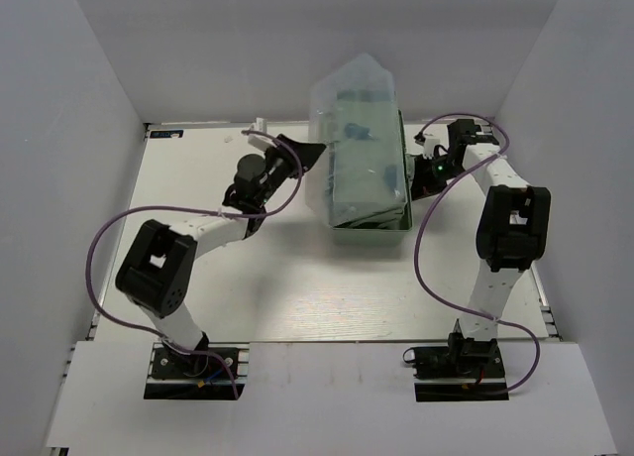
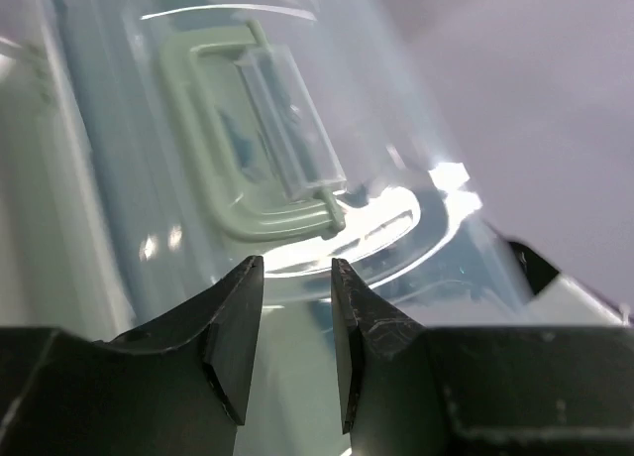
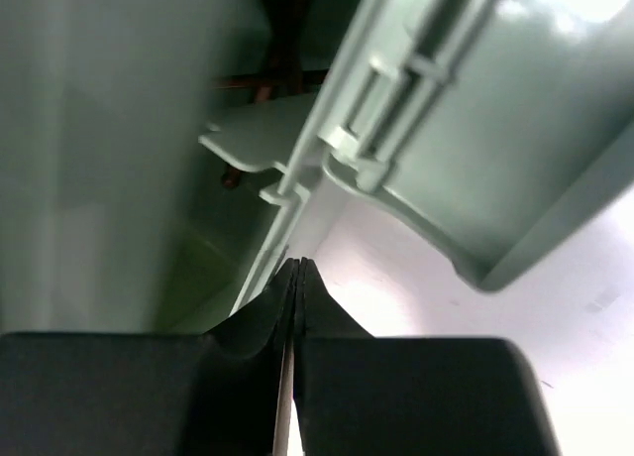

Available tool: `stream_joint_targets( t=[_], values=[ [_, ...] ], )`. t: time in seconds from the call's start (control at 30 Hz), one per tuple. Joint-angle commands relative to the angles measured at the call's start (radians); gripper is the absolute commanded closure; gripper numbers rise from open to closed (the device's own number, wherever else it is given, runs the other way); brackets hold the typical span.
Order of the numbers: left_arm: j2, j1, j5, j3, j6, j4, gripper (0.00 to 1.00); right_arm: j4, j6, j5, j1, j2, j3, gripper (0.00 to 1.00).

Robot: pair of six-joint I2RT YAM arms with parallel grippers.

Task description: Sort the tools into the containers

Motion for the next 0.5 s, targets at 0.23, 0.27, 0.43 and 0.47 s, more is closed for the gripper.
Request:
stream_joint_targets(
  t=[0.23, 0.27, 0.43, 0.47],
  values=[
    [-0.095, -0.028, 0.047, 0.015, 0.105, -0.164, 0.54, 0.145, 0.106, 0.074, 0.011, -0.146, -0.124, 1.0],
    [-0.135, -0.028, -0.019, 0.006, 0.123, -0.195, 0.52, 0.159, 0.12, 0.138, 0.008, -0.157, -0.146, 1.0],
    [-0.373, -0.028, -0.185, -0.036, 0.246, -0.431, 0.46, 0.21, 0.155, 0.284, 0.005, -0.202, -0.17, 1.0],
    [-0.374, -0.028, -0.196, -0.047, 0.246, -0.461, 0.46, 0.221, 0.16, 0.304, 0.004, -0.232, -0.174, 1.0]
  ],
)
